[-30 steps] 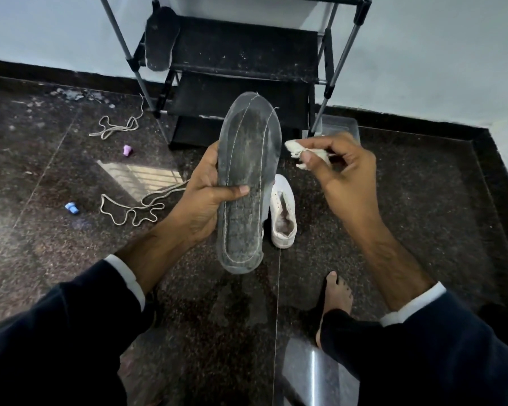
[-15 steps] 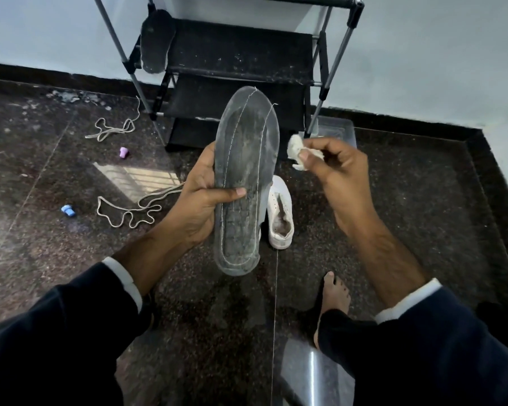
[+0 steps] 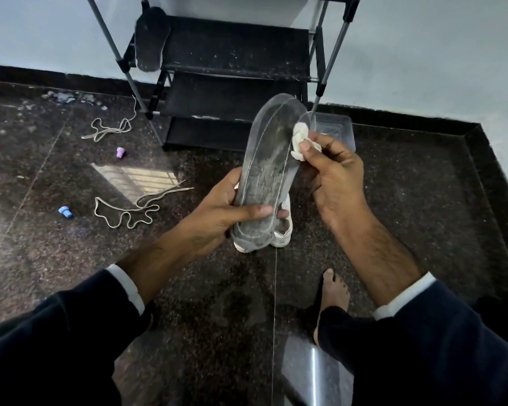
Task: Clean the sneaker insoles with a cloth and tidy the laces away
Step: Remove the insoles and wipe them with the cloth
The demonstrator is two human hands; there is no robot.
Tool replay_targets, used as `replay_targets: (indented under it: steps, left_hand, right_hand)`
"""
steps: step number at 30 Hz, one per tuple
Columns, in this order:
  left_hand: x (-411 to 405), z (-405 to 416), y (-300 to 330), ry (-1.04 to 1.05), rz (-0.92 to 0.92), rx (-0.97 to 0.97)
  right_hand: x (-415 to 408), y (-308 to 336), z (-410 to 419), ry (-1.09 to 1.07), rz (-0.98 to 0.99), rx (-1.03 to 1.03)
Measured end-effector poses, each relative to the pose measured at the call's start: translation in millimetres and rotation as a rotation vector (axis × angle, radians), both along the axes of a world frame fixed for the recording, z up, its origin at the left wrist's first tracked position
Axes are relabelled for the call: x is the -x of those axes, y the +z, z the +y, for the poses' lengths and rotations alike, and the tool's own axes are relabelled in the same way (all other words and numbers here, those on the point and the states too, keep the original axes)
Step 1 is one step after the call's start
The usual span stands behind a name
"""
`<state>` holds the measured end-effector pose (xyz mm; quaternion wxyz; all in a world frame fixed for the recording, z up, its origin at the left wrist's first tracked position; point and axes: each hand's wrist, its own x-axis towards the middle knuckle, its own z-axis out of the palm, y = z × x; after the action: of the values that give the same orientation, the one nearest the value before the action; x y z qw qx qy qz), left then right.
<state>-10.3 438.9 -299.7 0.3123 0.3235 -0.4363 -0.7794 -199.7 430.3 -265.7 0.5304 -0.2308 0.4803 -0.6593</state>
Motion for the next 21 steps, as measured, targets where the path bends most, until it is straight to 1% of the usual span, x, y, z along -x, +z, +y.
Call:
replay_targets:
  steps: [3,4,5,6,7,8,9,10,11,14,16,19,21]
  left_hand:
    - [4,3,-3,0.027,0.0,0.027]
    - [4,2,-4,0.063,-0.008,0.051]
    - [3,0,-5,0.101,-0.005,0.067]
    - [2,-1,-6,0.133,0.006,0.071]
    - [1,-3,-7,0.153,0.018,0.073]
    - [0,-4,-7,0.16,0.026,0.077]
    - [-1,-5,-8,0.161,0.029,0.083]
    - [-1,-5,-9,0.16,0.027,0.09]
    - [0,-5,-8,0.156,0.025,0.097]
    - [0,-4,-8,0.14,0.03,0.105]
    - [-1,-5,-7,0.14,0.04,0.099]
    - [-6,-8,-5,0.126,0.039,0.089]
    - [-9,-10,-2,0.111,0.013,0.093]
  right_hand:
    - [-2,0,0,-0.064,-0.1,-0.033]
    - [-2,-1,0,-0.054,-0.076,-0.041]
    - [-1,-3,0,-0.035,0.029,-0.05]
    - [0,-6,0,-0.009,0.227,-0.056]
    - [2,-9,0,0.013,0.473,-0.048]
    - [4,-11,0,0.029,0.713,-0.021]
    - [4,-11,0,0.042,0.91,0.032]
    - [4,-11,1,0.061,1.057,0.103]
    - [2,-11,2,0.097,1.156,0.179]
    - [-8,-13,5,0.252,1.273,0.347]
    - [-16,-16,8,0.266,1.327,0.419]
    - [-28,-20,15,0.373,1.321,0.503]
    - [-37,-22,20,0.437,1.372,0.59]
